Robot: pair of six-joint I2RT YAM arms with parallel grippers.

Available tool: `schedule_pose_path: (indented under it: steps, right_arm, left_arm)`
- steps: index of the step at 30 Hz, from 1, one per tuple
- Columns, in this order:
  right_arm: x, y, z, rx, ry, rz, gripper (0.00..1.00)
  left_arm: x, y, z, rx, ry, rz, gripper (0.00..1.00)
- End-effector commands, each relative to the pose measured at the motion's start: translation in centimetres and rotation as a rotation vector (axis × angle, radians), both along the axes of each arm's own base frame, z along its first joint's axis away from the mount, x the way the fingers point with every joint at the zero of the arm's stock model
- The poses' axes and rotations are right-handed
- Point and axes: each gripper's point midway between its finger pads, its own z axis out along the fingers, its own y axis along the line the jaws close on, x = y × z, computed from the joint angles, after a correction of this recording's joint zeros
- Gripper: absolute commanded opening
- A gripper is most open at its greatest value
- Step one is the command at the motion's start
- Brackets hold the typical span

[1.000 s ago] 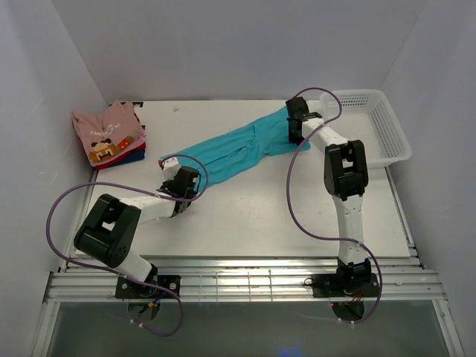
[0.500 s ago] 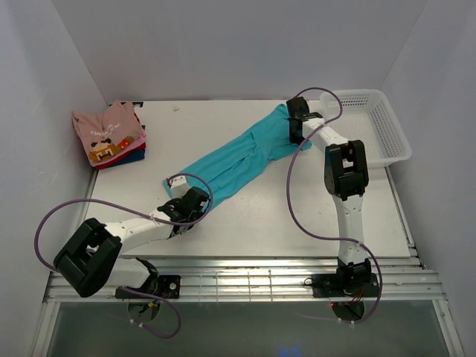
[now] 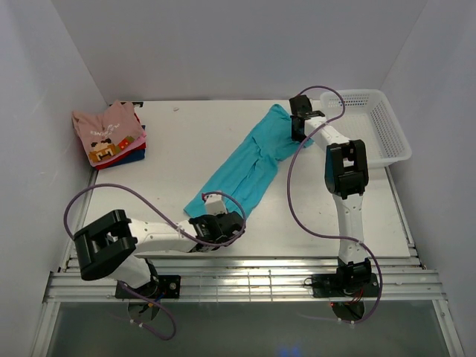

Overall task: Fold and stack the t-shirts
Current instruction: Rotate the tshirt 90 degrees

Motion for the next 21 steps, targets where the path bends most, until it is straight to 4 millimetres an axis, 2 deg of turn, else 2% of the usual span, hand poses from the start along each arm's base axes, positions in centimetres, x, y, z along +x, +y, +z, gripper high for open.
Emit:
schedule_pose_path:
  steps: [1, 4, 5, 10, 16, 21]
  right_arm:
    - [0.2, 0.5, -2.0, 0.045, 0.031, -0.012, 0.08]
    - [1.0, 1.6, -2.3, 0.099, 0.018, 0.013, 0.09]
    - [1.8, 1.9, -1.6, 0.116, -0.004, 0.019, 0.09]
    - [3.6, 4.8, -0.7, 0.249, -0.044, 0.105, 0.1]
    - [4.1, 8.6, -0.5, 0.421, -0.07, 0.23, 0.11]
    - [4.2, 11.9, 0.0, 0.594, -0.085, 0.324, 0.12]
  left_arm:
    - [-5.1, -1.1, -3.0, 0.085, 0.166, -0.089, 0.0]
    - [-6.9, -3.4, -3.1, 0.084, 0.173, -0.155, 0.0]
    - [-7.2, -4.6, -2.5, 0.067, 0.167, -0.173, 0.0]
    - [-9.3, -7.9, -1.8, 0.05, 0.157, -0.265, 0.0]
    - [-9.8, -12.0, -0.1, 0.004, 0.102, -0.373, 0.0]
    - [-9.5, -14.6, 0.5, -0.012, 0.059, -0.435, 0.0]
